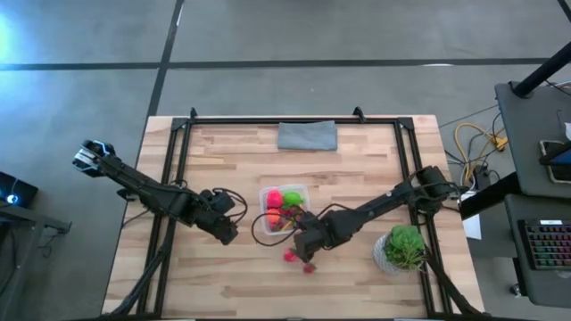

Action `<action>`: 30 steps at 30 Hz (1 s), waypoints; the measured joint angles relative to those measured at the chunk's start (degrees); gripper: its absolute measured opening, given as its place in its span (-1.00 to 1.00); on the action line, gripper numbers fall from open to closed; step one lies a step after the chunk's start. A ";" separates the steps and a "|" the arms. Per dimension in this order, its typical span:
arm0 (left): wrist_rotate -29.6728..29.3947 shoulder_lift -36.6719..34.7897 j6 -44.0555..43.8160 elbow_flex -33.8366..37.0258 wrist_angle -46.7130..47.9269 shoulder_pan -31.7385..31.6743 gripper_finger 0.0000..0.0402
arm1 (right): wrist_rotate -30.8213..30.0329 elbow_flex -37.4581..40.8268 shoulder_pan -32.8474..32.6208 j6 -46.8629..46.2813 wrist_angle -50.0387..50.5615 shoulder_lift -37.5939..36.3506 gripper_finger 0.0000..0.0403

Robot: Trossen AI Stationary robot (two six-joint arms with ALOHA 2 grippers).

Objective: Pick and placing Produce into tupperware
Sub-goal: Put the pink apricot into the transparent container

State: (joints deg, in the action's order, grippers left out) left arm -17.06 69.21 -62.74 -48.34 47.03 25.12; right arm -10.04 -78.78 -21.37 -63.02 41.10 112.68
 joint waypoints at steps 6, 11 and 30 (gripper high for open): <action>-0.32 0.00 -0.04 0.00 0.00 -0.02 0.62 | 2.90 1.07 -0.38 1.15 -0.03 0.00 0.84; -1.49 0.00 -0.07 0.00 0.00 -0.02 0.62 | 3.12 1.66 -0.48 1.62 -0.05 0.00 0.84; -2.30 0.00 -0.11 0.00 -0.04 -0.42 0.62 | 3.15 3.80 -0.37 2.21 -3.95 0.04 0.72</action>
State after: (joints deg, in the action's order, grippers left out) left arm -19.36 69.21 -62.85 -48.34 46.98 24.71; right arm -6.90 -74.98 -21.74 -60.82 37.15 112.73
